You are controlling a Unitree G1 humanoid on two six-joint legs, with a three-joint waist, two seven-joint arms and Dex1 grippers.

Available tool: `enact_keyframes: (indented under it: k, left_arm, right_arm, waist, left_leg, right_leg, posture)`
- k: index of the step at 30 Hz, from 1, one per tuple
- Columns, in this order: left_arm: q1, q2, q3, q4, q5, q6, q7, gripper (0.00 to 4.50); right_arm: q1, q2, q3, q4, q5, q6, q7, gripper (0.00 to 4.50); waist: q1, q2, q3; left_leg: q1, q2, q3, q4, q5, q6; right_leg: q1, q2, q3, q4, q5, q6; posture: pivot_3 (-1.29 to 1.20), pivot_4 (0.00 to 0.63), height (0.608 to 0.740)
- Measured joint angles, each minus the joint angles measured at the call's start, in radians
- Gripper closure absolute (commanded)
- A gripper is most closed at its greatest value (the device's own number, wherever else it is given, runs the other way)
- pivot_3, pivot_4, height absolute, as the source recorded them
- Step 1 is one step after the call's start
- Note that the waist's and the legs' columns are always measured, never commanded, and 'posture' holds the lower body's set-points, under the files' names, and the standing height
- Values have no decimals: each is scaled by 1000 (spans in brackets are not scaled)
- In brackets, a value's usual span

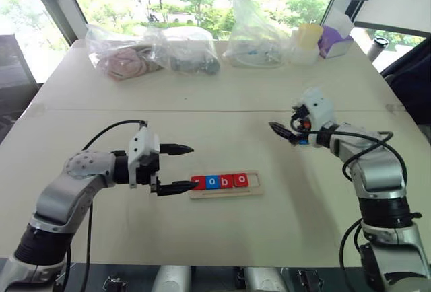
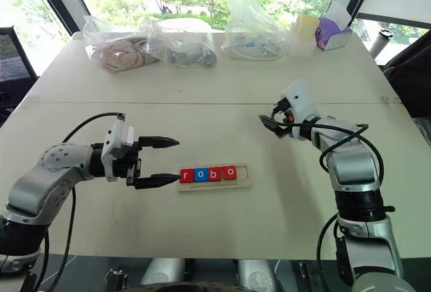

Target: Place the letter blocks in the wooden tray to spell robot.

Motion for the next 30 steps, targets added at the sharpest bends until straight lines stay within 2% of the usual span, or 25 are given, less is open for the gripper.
enact_keyframes:
  k: [8, 18, 21, 25, 26, 30]
  left_arm:
    - [-15, -8, -7, 10, 1, -1, -6, 0]
    - [-16, -8, -7, 11, 2, -1, -5, 0]
    - [-17, -9, -7, 11, 3, -1, -3, 0]
    - [-17, -10, -7, 11, 3, -1, 2, 0]
    - [-17, -10, -7, 11, 3, -1, 2, 0]
    - [-18, -17, -9, 12, 4, -1, 1, 0]
  right_arm:
    - [76, 77, -24, -33, -30, 100, -200, 90]
    - [61, 127, -67, 6, -3, 123, -269, 90]
    - [37, 150, -97, 38, 23, 137, -279, 961]
    - [26, 159, -108, 43, 47, 159, -289, 3084]
    - [26, 159, -108, 40, 50, 163, -290, 3329]
    - [55, 174, -110, -20, 59, 199, -311, 3329]
  waist:
    - [-8, 1, 0]
    - [-7, 1, 0]
    - [-8, 1, 0]
    - [-7, 1, 0]
    - [-7, 1, 0]
    - [-6, 1, 0]
  left_leg:
    - [2, 0, 2, 0, 0, 0]
    - [1, 0, 2, 0, 0, 0]
    - [2, 0, 2, 0, 0, 0]
    - [1, 0, 2, 0, 0, 0]
    - [1, 0, 2, 0, 0, 0]
    - [1, 0, 1, 0, 0, 0]
  right_leg:
    - [0, 2, 0, 2, 0, 0]
    - [0, 2, 0, 2, 0, 0]
    - [0, 2, 0, 2, 0, 0]
    - [0, 2, 0, 2, 0, 0]
    - [0, 2, 0, 2, 0, 0]
    - [0, 2, 0, 2, 0, 0]
  posture:
    - [0, 150, 740]
    - [0, 150, 740]
    - [0, 150, 740]
    - [0, 150, 740]
    - [0, 150, 740]
    - [0, 150, 740]
